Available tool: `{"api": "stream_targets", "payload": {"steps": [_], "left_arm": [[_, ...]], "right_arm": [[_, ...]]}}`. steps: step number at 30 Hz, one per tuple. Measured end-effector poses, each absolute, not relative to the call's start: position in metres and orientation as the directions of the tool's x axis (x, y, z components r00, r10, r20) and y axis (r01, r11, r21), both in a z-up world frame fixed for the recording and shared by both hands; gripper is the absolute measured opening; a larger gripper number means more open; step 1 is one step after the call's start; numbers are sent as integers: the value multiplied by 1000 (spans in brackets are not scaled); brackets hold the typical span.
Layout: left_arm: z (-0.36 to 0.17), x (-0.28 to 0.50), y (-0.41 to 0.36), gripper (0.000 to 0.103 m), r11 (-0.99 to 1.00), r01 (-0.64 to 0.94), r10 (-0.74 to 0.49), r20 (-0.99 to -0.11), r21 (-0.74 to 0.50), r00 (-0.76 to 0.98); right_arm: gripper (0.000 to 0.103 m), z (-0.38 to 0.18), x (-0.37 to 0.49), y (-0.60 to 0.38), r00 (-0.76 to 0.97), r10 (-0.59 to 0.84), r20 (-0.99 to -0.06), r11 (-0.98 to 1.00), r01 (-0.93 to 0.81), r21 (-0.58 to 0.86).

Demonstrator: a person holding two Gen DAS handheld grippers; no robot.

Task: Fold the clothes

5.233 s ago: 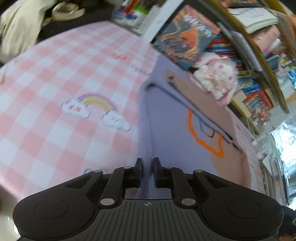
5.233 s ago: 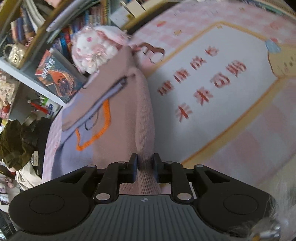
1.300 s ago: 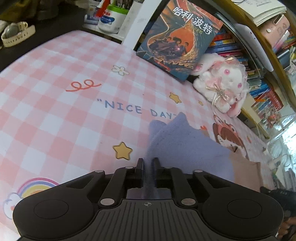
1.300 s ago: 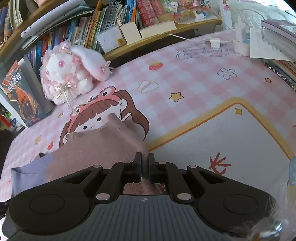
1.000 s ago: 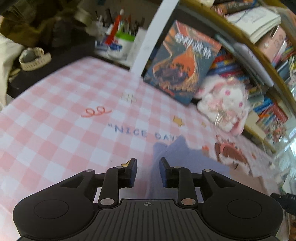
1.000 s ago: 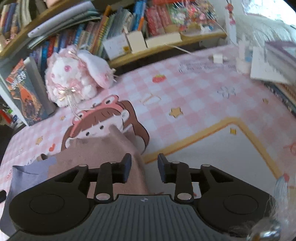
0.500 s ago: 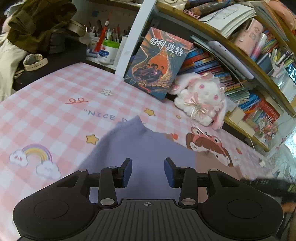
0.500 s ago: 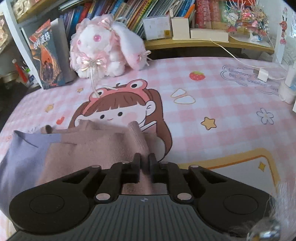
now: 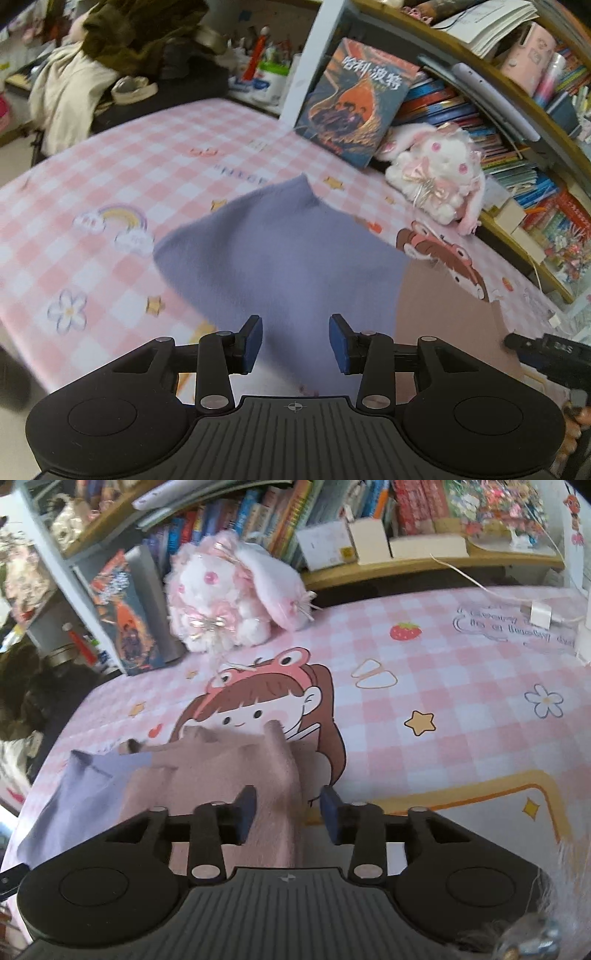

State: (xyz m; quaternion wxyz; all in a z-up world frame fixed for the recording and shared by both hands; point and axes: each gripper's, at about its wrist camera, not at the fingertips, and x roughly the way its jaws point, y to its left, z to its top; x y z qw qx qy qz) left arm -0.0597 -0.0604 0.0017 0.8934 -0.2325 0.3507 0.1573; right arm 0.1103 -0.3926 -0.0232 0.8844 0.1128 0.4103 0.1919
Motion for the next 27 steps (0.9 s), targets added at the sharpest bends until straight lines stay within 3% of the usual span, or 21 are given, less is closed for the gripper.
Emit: {"api": "stream_targets", "payload": {"steps": [2, 7, 20, 27], "left_arm": [[-1, -64, -67, 49, 838, -457, 126, -709, -299, 694], [-8, -73, -80, 51, 834, -474, 127, -738, -283, 663], [-16, -61, -87, 53, 866, -409, 50, -762, -290, 646], [-18, -56, -75, 60, 869, -382, 6, -766, -313, 643]], "right_arm": [[47, -20, 100, -396, 585, 439, -682, 898, -271, 346], [66, -17, 70, -403, 564, 446, -695, 893, -334, 302], [72, -20, 36, -414, 553, 397, -733, 915, -302, 268], [77, -17, 28, -402, 562, 350, -750, 933, -277, 228]]}}
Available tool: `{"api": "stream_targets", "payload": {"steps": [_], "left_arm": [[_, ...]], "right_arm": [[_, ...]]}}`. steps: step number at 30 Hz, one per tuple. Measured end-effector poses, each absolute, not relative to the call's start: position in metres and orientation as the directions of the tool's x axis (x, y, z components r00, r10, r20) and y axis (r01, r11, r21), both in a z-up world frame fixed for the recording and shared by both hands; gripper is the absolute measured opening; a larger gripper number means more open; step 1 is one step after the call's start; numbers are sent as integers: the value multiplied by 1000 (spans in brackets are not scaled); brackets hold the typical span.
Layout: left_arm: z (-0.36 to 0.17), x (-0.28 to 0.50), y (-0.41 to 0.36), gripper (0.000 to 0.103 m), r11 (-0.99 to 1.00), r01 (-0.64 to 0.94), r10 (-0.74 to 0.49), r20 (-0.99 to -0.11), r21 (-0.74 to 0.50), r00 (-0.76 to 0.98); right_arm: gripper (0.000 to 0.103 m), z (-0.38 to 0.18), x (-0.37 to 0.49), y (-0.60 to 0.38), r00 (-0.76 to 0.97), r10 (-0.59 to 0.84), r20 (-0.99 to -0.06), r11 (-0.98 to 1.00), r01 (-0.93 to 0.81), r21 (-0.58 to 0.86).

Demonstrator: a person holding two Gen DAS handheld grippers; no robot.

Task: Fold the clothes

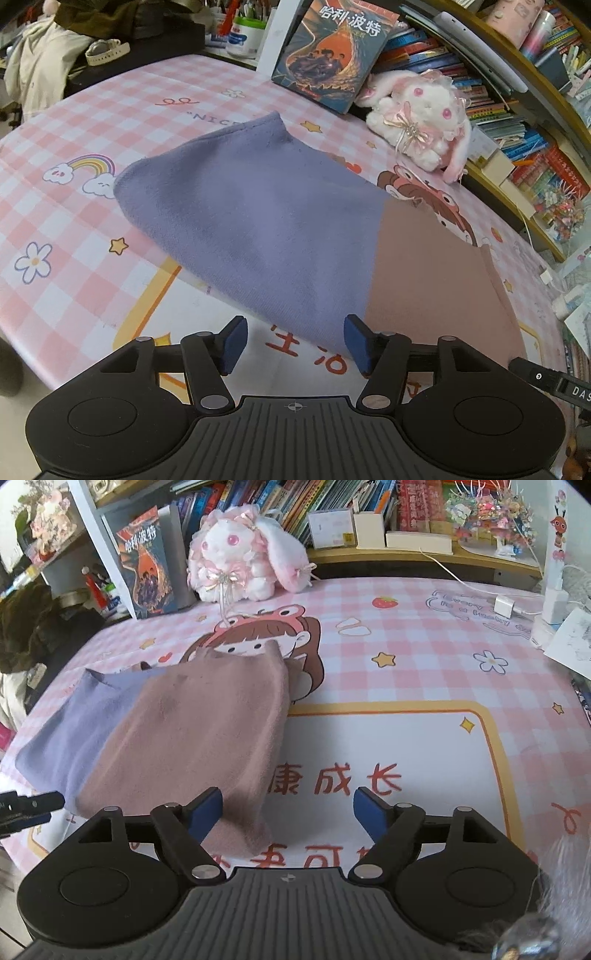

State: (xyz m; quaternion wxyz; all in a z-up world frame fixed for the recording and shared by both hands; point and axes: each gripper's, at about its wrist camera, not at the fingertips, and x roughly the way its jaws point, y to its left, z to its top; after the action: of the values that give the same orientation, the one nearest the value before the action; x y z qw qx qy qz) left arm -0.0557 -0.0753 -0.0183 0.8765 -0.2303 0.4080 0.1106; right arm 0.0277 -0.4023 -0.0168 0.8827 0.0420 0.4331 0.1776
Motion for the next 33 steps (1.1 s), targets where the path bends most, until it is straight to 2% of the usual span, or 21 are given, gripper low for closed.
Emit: {"api": "stream_targets", "payload": {"steps": [3, 10, 16, 23, 28, 33], "left_arm": [[-19, -54, -68, 60, 873, -369, -9, -767, -319, 641], [-20, -48, -44, 61, 860, -371, -37, -769, -349, 638], [-29, -51, -1, 61, 714, -479, -94, -747, -511, 658], [-46, -64, 45, 60, 445, -552, -128, -660, -705, 740], [-58, -61, 64, 56, 317, -547, -139, -608, -775, 781], [-64, -53, 71, 35, 264, -573, -119, -616, -776, 779]], "right_arm": [[81, -15, 24, -397, 570, 332, -752, 941, -261, 217], [82, -12, 18, -384, 581, 292, -760, 955, -214, 204], [82, -14, 15, -374, 576, 274, -770, 962, -173, 213], [80, -23, 15, -376, 555, 288, -781, 952, -74, 298], [76, -31, 15, -380, 535, 309, -787, 929, 8, 370], [65, -31, 16, -378, 532, 313, -787, 921, 32, 389]]}}
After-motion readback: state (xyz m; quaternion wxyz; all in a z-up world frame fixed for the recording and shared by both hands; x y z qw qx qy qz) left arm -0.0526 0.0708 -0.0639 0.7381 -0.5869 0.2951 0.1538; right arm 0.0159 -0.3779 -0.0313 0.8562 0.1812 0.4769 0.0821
